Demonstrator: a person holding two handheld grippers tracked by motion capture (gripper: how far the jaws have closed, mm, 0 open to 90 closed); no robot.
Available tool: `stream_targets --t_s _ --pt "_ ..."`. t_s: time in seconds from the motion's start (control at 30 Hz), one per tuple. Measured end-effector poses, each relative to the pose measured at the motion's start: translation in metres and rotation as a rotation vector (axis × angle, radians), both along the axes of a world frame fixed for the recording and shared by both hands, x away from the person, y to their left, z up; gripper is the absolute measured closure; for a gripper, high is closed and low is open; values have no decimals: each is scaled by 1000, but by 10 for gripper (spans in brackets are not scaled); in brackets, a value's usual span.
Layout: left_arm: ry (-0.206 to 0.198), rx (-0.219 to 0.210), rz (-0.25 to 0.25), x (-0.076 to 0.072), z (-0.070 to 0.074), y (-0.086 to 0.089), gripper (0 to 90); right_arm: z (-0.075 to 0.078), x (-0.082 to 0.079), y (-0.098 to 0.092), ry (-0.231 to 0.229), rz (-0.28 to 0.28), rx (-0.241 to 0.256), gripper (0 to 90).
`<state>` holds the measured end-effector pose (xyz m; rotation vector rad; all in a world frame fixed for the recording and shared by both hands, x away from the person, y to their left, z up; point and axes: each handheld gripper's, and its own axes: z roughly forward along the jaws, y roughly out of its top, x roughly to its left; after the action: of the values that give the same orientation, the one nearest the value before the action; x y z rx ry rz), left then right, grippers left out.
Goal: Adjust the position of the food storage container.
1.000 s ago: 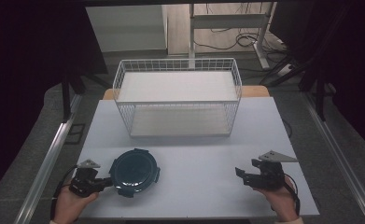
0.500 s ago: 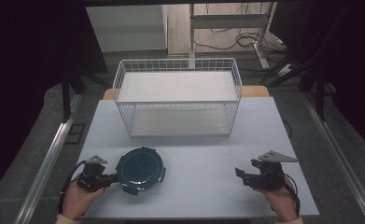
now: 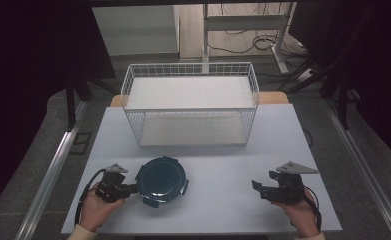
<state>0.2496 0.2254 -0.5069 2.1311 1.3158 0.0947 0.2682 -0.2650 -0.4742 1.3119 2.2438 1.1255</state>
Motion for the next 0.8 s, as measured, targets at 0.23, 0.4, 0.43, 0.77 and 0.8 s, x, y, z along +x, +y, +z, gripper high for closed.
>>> stream_targets --t_s 0.23,0.4,0.43,0.77,0.8 --pt "0 5 -33 8 1 -19 900 0 0 0 1 4 -2 241" --pt "5 3 -57 12 1 -31 900 0 0 0 3 4 -2 241" --pt "6 1 -63 13 1 -34 900 0 0 0 3 4 -1 240" --pt "21 0 -111 16 0 -63 900 0 0 1 7 8 0 239" --pt "23 -2 -115 17 0 -66 900 0 0 1 7 6 2 239"
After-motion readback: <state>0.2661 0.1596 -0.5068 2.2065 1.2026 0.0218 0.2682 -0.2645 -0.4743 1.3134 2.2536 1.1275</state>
